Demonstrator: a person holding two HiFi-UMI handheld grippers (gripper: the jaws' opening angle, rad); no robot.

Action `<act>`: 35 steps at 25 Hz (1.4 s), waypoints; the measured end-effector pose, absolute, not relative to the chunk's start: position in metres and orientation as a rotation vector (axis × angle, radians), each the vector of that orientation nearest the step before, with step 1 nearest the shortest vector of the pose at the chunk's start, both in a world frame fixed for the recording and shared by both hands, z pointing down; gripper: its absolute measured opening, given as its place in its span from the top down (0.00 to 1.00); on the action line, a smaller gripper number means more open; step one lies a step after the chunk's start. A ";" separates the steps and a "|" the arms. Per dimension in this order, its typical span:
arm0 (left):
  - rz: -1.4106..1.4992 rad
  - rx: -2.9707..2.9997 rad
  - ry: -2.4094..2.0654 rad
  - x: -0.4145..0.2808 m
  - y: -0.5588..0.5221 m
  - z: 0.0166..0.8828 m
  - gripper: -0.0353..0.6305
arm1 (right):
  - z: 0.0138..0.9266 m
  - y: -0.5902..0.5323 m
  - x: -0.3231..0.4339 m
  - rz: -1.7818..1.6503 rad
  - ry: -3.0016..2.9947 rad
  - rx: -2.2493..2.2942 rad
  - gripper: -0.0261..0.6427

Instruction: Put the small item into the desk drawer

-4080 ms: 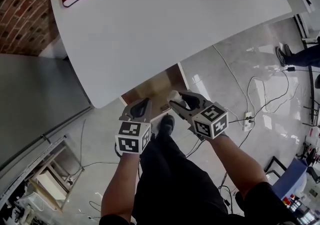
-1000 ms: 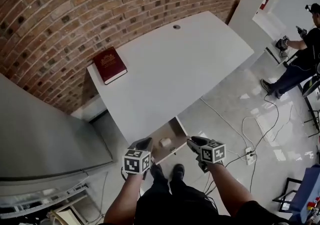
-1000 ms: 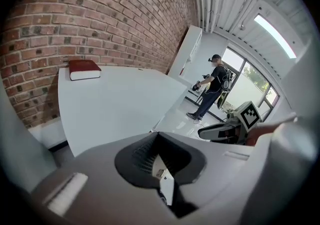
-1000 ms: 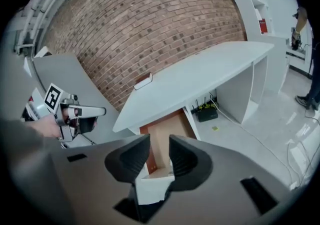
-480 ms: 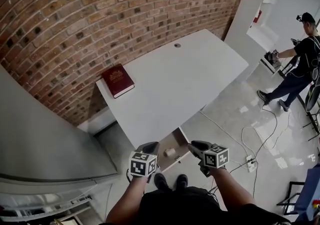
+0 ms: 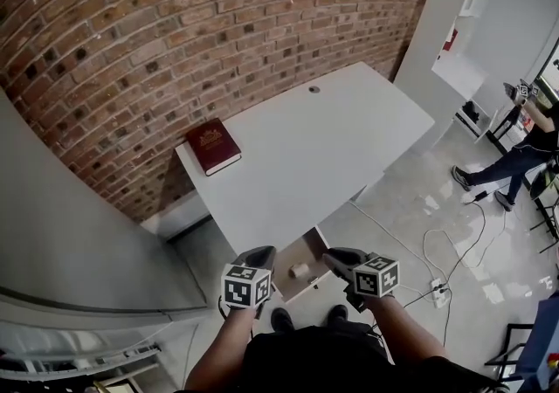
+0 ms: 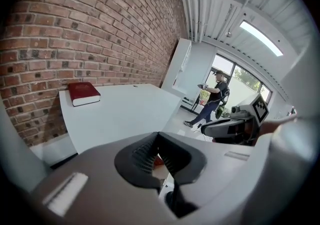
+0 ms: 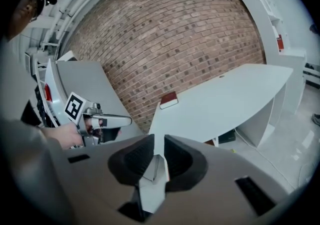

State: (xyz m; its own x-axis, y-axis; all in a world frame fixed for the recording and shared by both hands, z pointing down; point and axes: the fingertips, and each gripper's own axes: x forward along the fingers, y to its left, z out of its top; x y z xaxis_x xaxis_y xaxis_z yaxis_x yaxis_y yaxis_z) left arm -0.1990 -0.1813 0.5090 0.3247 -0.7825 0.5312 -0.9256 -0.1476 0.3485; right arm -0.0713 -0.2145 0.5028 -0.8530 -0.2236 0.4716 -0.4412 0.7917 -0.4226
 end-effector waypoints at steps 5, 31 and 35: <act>0.302 1.950 -1.556 -0.193 -0.184 0.503 0.93 | 0.487 -0.215 -0.071 0.693 -2.650 0.403 0.89; 0.148 2.040 -1.903 -0.110 -0.234 0.357 0.93 | 0.329 -0.278 0.079 0.388 -3.016 0.403 0.94; 0.136 2.098 -1.942 -0.111 -0.227 0.334 0.93 | 0.300 -0.275 0.075 0.240 -3.081 0.437 0.94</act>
State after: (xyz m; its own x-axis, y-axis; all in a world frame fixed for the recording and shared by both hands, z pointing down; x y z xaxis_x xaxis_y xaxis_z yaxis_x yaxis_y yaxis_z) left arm -0.1108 -0.2265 0.3338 0.0924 -0.9624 0.2554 -0.9886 -0.0580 0.1392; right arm 0.0753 -0.2747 0.3004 -0.9605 -0.2751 0.0414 -0.2782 0.9489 -0.1492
